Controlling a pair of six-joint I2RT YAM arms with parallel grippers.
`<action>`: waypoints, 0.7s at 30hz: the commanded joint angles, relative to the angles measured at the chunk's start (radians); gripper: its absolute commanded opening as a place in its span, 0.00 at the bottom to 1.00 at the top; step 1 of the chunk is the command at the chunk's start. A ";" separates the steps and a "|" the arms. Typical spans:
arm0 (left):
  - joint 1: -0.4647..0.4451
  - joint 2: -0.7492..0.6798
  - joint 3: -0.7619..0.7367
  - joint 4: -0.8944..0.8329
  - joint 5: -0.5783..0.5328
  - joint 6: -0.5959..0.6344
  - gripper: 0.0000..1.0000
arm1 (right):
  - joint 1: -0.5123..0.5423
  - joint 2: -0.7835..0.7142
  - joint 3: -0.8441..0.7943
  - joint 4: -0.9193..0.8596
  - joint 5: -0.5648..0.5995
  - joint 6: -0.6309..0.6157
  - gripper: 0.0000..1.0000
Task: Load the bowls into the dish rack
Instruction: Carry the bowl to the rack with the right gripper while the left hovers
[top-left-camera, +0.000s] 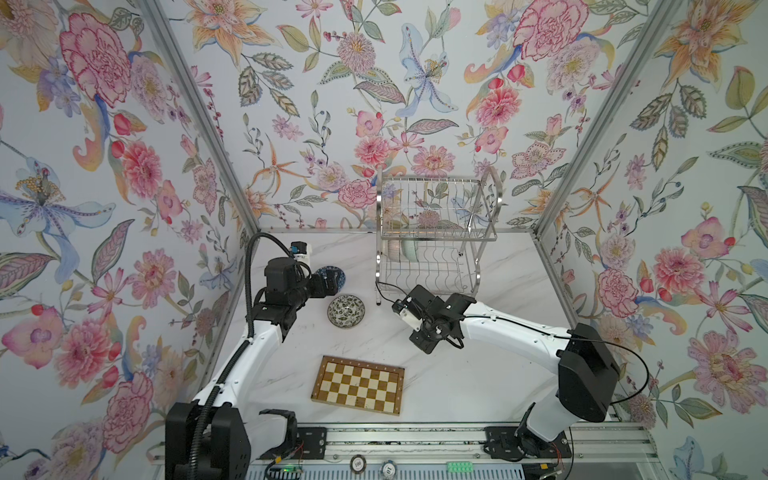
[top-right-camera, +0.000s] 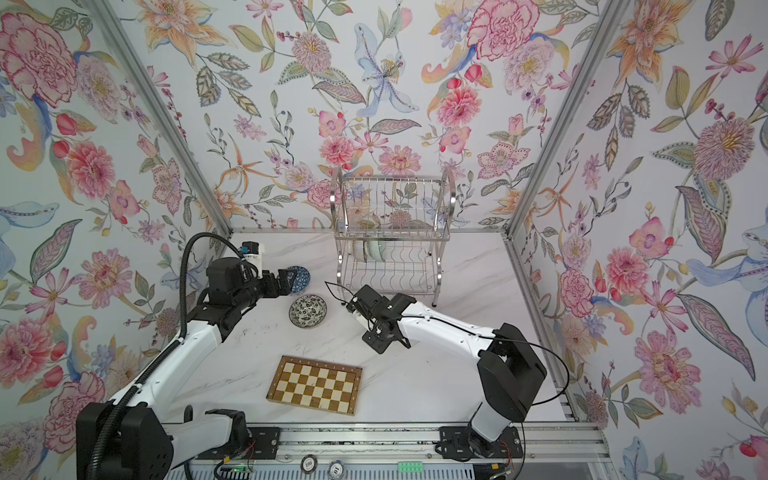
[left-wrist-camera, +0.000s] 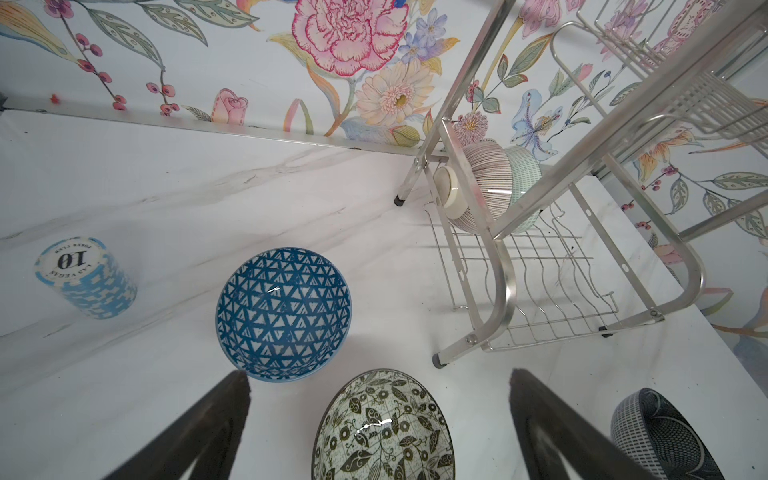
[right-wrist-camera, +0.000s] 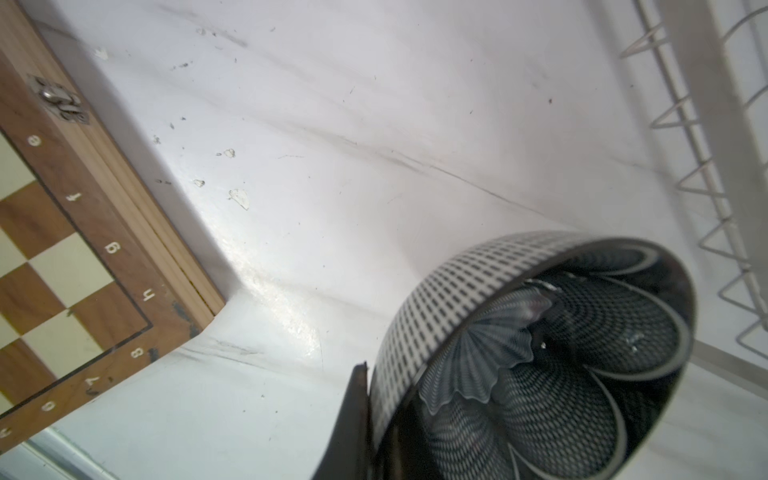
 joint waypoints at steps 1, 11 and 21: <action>-0.012 0.010 -0.014 0.019 0.025 0.011 0.99 | -0.012 -0.068 0.023 0.079 -0.024 -0.016 0.03; -0.042 0.030 -0.012 0.006 0.052 0.044 0.99 | -0.031 -0.165 -0.027 0.298 -0.121 0.003 0.02; -0.080 0.040 -0.021 0.013 0.091 0.082 0.99 | -0.093 -0.235 -0.192 0.704 -0.212 0.140 0.01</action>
